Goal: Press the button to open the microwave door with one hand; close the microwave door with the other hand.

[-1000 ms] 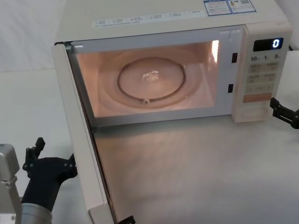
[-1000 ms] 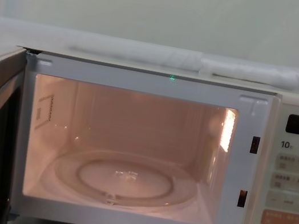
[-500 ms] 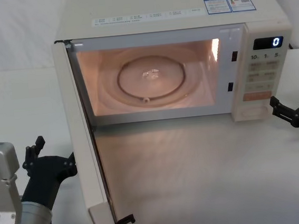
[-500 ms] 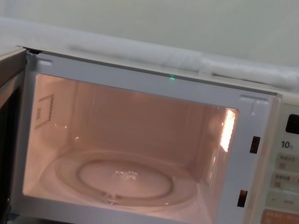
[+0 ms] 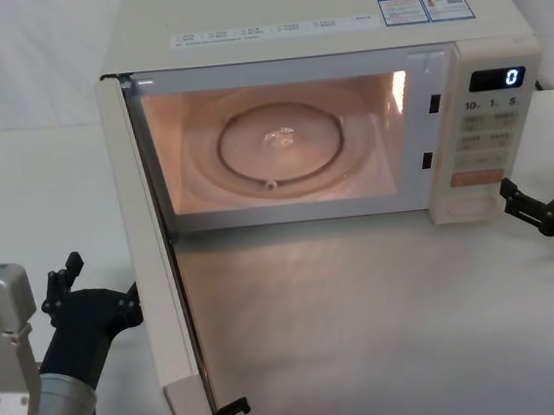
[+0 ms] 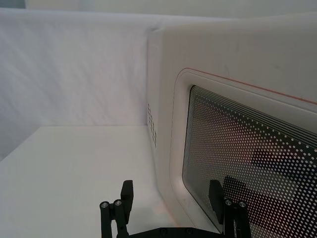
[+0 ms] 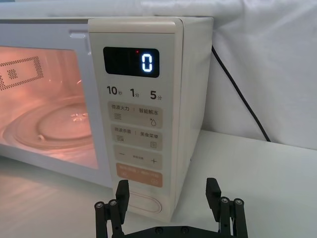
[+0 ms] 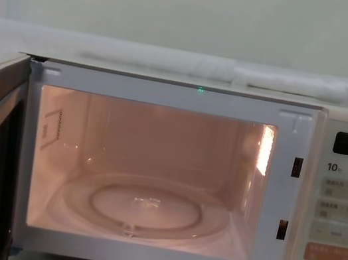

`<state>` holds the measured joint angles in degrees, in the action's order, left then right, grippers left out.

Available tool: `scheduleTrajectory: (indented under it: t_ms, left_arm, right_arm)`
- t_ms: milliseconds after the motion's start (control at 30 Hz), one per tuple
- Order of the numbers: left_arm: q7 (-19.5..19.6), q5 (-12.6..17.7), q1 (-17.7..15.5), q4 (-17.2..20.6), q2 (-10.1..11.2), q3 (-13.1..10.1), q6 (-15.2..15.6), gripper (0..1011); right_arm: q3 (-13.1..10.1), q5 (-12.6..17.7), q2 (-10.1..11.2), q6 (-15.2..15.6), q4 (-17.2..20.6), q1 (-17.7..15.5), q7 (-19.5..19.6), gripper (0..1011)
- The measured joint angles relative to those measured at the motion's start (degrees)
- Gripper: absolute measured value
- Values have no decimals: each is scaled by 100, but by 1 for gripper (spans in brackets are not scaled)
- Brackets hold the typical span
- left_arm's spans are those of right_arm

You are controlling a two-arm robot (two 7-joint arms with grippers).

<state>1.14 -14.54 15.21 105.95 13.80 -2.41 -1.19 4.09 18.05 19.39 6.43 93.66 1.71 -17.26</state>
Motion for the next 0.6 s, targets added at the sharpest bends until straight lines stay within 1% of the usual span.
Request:
scheduleTrajectory:
  t_ms: [267, 400, 600]
  left_arm:
    - [0, 0, 0, 0, 0, 0, 0, 993]
    - [0, 0, 0, 0, 0, 0, 0, 917]
    - [0, 0, 0, 0, 1, 0, 0, 769]
  right_arm:
    - [0, 0, 0, 0, 0, 0, -1, 1002]
    - [0, 0, 0, 0, 0, 0, -1, 1002]
    - [0, 0, 0, 0, 0, 0, -1, 1002]
